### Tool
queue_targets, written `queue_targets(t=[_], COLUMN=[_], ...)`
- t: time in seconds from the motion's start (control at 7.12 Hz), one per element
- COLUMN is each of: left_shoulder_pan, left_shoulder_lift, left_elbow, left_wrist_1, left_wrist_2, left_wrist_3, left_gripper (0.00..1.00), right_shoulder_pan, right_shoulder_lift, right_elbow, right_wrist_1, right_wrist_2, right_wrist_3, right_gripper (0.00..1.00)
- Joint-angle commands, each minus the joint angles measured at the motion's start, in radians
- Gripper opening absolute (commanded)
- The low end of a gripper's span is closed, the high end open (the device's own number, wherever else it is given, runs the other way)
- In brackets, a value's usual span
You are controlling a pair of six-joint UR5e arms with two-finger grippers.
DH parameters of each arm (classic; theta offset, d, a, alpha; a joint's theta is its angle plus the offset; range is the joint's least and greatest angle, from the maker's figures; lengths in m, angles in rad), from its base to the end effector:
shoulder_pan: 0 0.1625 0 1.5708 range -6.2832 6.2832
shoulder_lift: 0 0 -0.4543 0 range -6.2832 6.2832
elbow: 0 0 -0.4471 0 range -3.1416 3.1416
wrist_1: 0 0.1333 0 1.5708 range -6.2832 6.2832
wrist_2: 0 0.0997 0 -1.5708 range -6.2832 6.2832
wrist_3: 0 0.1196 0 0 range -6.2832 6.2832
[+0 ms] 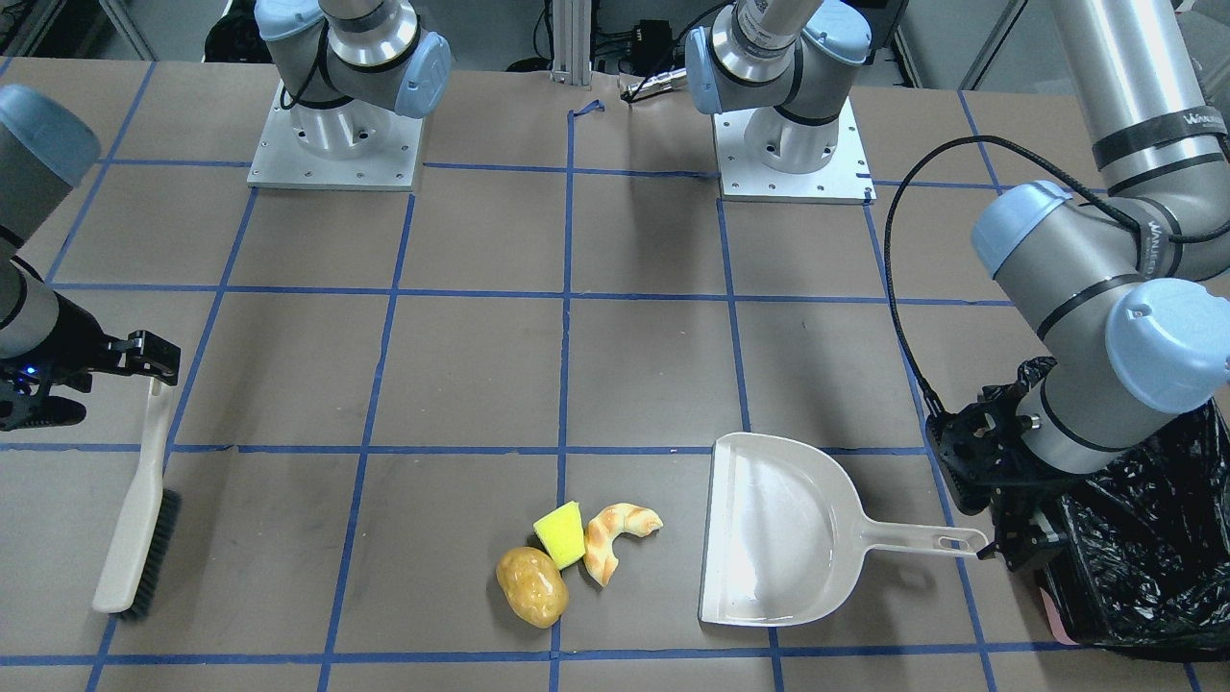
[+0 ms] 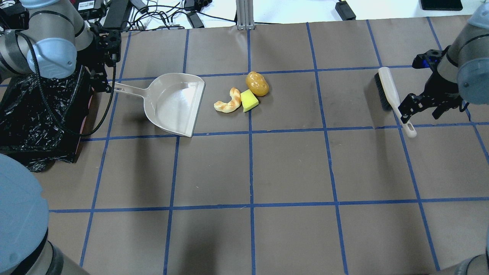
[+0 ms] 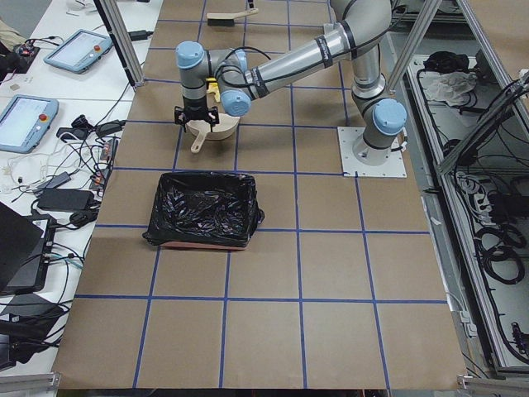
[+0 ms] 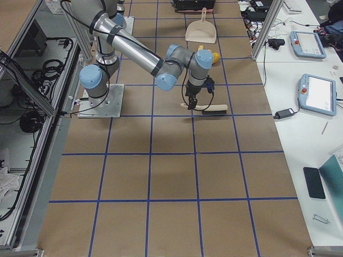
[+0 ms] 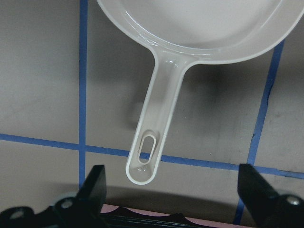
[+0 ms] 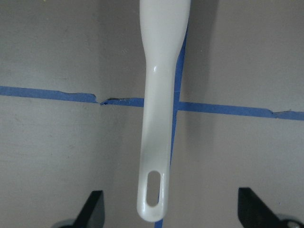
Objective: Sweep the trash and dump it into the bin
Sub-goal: 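Grasp the white dustpan handle with the left gripper while the right grasps the brush, then lift the white brush with the right gripper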
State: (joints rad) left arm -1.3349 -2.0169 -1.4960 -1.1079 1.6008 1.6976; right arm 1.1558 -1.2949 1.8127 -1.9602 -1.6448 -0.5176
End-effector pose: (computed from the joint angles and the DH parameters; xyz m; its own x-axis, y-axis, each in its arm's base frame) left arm 0.0428 -0.7332 0.3002 -0.1080 0.9903 -0.0869 0.9929 0.1119 0.0412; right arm -0.1263 -0.5955 0.2473 -0.9942 -0.1072 0.0004 -0.1060 0.9834 0.1476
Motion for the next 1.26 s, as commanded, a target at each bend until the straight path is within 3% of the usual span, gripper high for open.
queue_targets(t=[0.0, 0.28, 0.42, 0.7, 0.84, 1.12], left_shoulder_pan=[-0.004, -0.007, -0.009, -0.006, -0.006, -0.006], left_shoulder_lift=[-0.054, -0.106, -0.115, -0.124, -0.138, -0.144], left_elbow=[0.039, 0.040, 0.040, 0.040, 0.040, 0.039], left_wrist_1=[0.013, 0.071, 0.071, 0.068, 0.068, 0.054], left_wrist_2=[-0.004, -0.009, -0.018, -0.061, -0.062, -0.056], left_wrist_3=[0.055, 0.146, 0.149, 0.143, 0.142, 0.140], left_gripper=[0.97, 0.96, 0.96, 0.96, 0.96, 0.96], right_shoulder_pan=[0.001, 0.007, 0.013, 0.013, 0.013, 0.013], right_shoulder_lift=[0.049, 0.062, 0.060, 0.062, 0.062, 0.062], right_elbow=[0.004, 0.002, 0.002, 0.002, 0.002, 0.002], right_wrist_1=[-0.035, -0.051, -0.046, -0.037, -0.032, -0.032], right_wrist_2=[0.005, 0.010, 0.013, 0.011, 0.011, 0.011], right_wrist_3=[-0.003, 0.017, 0.055, 0.070, 0.074, 0.076], right_gripper=[0.96, 0.93, 0.84, 0.80, 0.70, 0.62])
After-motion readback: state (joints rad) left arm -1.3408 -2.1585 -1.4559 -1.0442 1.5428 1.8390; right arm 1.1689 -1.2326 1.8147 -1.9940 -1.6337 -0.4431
